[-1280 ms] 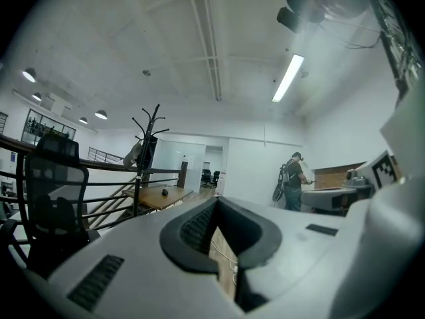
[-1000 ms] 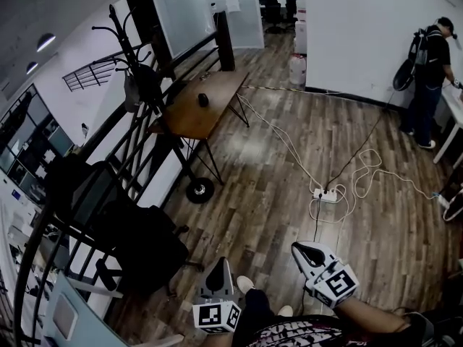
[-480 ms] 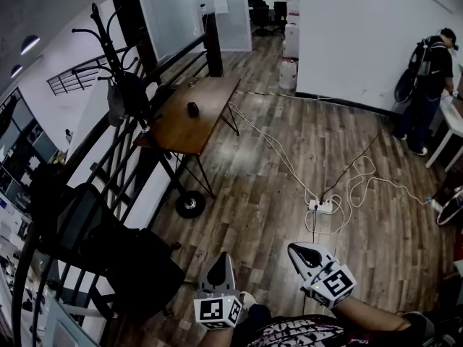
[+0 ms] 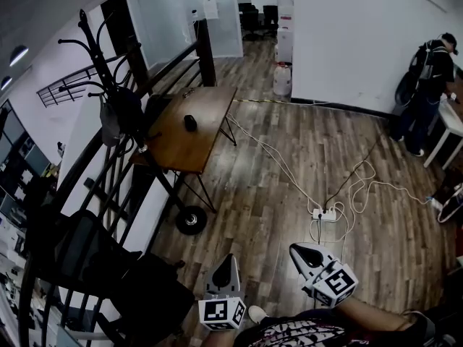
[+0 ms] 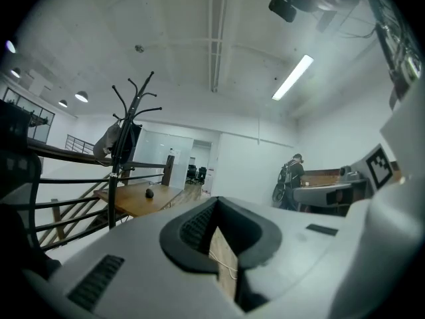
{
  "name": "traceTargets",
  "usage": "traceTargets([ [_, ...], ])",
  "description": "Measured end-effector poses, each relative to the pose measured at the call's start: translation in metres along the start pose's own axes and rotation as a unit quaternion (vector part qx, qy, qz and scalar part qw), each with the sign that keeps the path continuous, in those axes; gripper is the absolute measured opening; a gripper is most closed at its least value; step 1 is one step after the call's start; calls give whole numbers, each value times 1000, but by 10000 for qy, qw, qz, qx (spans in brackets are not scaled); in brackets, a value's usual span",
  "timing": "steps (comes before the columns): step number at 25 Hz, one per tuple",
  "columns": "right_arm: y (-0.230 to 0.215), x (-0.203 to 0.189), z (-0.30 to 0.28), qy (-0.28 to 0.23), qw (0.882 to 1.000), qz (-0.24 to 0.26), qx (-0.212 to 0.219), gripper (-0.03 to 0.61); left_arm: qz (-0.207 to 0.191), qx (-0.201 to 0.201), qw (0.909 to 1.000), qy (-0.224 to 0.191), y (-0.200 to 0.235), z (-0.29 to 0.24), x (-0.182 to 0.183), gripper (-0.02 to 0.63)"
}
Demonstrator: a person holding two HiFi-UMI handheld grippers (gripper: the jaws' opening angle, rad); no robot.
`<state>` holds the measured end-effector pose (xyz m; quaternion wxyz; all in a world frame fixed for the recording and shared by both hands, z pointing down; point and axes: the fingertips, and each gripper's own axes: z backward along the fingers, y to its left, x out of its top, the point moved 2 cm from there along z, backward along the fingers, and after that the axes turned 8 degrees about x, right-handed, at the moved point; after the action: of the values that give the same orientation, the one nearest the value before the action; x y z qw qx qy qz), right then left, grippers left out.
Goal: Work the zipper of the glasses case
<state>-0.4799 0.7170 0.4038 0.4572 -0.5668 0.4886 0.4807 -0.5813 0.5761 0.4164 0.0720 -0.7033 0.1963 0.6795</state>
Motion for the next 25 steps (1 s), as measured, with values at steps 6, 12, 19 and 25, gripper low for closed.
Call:
traceTargets([
  [6, -10, 8, -28, -13, 9998, 142, -112, -9, 152, 116, 9998, -99, 29, -21, 2, 6],
  [12, -28, 11, -53, -21, 9990, 435, -120, -9, 169, 278, 9995, -22, 48, -37, -4, 6],
  [19, -55, 5, -121, 118, 9975, 492, 492, -9, 96, 762, 9970, 5, 81, -73, -2, 6],
  [25, -116, 19, -172, 75, 9939, 519, 972, -9, 22, 1157, 9933, -29, 83, -135, 6, 5],
])
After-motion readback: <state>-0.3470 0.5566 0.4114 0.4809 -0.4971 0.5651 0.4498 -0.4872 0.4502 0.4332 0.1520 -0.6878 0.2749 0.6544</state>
